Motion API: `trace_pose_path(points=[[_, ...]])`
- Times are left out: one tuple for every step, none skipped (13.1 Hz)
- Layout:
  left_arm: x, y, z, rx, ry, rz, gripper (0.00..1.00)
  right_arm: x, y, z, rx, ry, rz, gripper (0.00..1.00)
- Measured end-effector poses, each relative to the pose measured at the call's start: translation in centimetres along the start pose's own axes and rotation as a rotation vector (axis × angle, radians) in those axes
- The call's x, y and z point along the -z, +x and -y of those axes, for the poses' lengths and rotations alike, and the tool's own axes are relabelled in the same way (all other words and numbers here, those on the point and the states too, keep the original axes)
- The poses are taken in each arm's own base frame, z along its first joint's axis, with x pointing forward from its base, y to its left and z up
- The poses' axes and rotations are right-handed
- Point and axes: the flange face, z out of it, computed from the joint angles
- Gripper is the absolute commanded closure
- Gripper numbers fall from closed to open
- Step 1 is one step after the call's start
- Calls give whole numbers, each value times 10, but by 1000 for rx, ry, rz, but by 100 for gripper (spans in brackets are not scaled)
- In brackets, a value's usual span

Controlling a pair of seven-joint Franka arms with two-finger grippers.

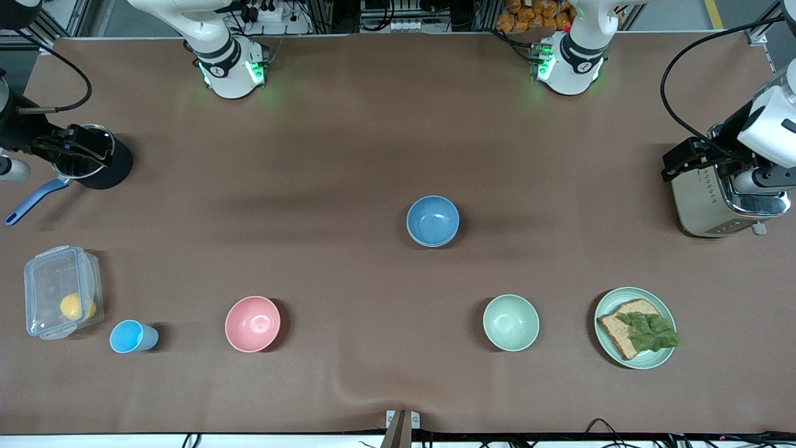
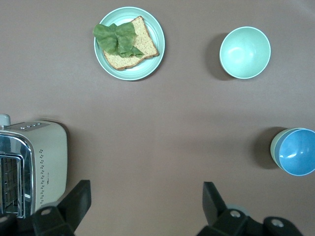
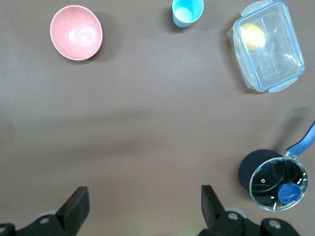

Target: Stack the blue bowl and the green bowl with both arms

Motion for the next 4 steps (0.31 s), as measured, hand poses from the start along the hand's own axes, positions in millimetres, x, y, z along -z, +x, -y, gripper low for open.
trace_pose_path(points=[[0,0,0,0,0,1,0,0,0,0,-1,-2,0,0],[1,0,0,0,0,3,0,0,0,-1,-1,-3,0,0],[2,-1,0,0,1,6,0,0,0,-2,-3,-3,0,0],[3,-1,0,0,1,7,0,0,0,-3,-5,-3,0,0]])
